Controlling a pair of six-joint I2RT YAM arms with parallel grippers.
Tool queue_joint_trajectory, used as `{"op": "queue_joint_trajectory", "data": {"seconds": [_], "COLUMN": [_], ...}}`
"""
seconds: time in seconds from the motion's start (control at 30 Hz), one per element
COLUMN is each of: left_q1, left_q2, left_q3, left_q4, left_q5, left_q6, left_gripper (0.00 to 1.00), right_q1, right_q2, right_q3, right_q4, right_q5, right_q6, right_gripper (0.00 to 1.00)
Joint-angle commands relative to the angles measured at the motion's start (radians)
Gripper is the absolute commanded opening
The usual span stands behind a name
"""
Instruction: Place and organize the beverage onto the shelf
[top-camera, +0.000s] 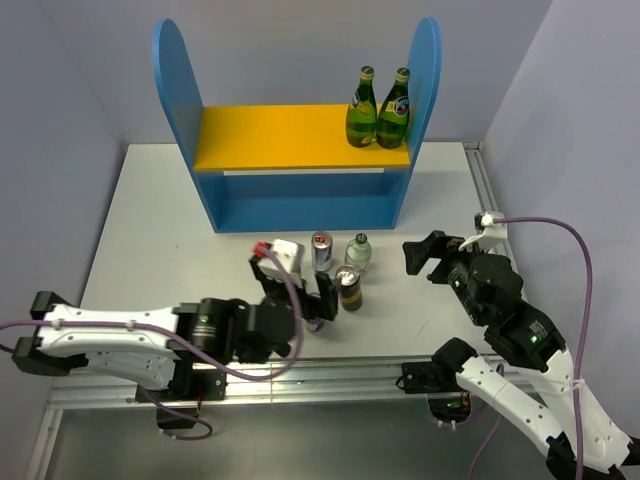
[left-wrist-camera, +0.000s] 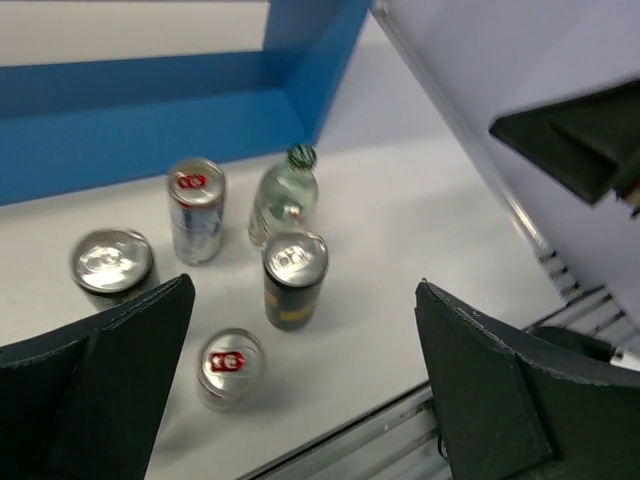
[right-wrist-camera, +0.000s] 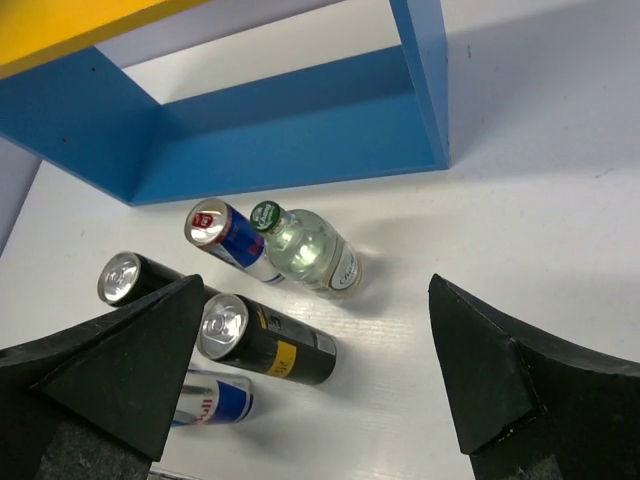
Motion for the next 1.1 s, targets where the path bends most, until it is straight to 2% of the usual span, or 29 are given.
{"op": "queue_joint_trajectory", "data": {"seconds": [0.0, 0.17, 0.27, 0.37, 0.4, 0.43, 0.47, 0.5, 0.53, 0.6, 0.67, 0.8, 1.07], "left_q1": [-0.048, -0.048, -0.048, -0.048, -0.05, -0.051, -0.051, -0.053, -0.054, -0.053, -0.054, -0.056, -0.056], "left_q2": [0.092, 0.115, 0.083, 0.031, 0.031, 0.037, 0.063, 0.083, 0.107, 0.159, 0.178, 0.181, 0.112], "left_q3": [0.006, -0.034, 0.007, 0.025, 0.06, 0.08, 0.096, 0.113, 0.113, 0.073, 0.006, -0.095, -0.223], "left_q4": [0.076, 0.211, 0.06, -0.155, -0.257, -0.518, -0.624, -0.748, -0.944, -0.967, -0.966, -0.967, -0.943], "left_q5": [0.013, 0.024, -0.071, -0.14, -0.153, -0.162, -0.167, -0.168, -0.165, -0.139, -0.111, -0.105, -0.151], "left_q6": [-0.008, 0.062, -0.022, -0.199, -0.411, -0.528, -0.634, -0.847, -0.957, -1.023, -1.133, -1.249, -1.318], "left_gripper": [0.99, 0.99, 0.99, 0.99, 0.99, 0.99, 0.99, 0.99, 0.99, 0.99, 0.99, 0.99, 0.99], "right_q1": [0.007, 0.009, 0.007, 0.009, 0.007, 0.007, 0.007, 0.007, 0.007, 0.007, 0.007, 0.007, 0.009], "right_q2": [-0.077, -0.131, -0.119, -0.107, -0.105, -0.105, -0.105, -0.104, -0.104, -0.096, -0.076, -0.054, -0.065], "right_q3": [-0.028, -0.072, -0.088, -0.091, -0.092, -0.094, -0.095, -0.1, -0.103, -0.114, -0.12, -0.126, -0.137], "right_q4": [0.075, 0.089, 0.076, 0.079, 0.083, 0.086, 0.089, 0.1, 0.105, 0.119, 0.12, 0.117, 0.126], "right_q5": [0.027, 0.052, 0.053, 0.047, 0.049, 0.047, 0.046, 0.042, 0.039, 0.038, 0.039, 0.044, 0.056], "right_q6": [0.005, -0.002, 0.012, 0.015, 0.013, 0.015, 0.012, 0.012, 0.012, 0.015, 0.021, 0.032, 0.035], "right_gripper": [1.0, 1.0, 1.0, 1.0, 1.0, 1.0, 1.0, 1.0, 1.0, 1.0, 1.0, 1.0, 1.0]}}
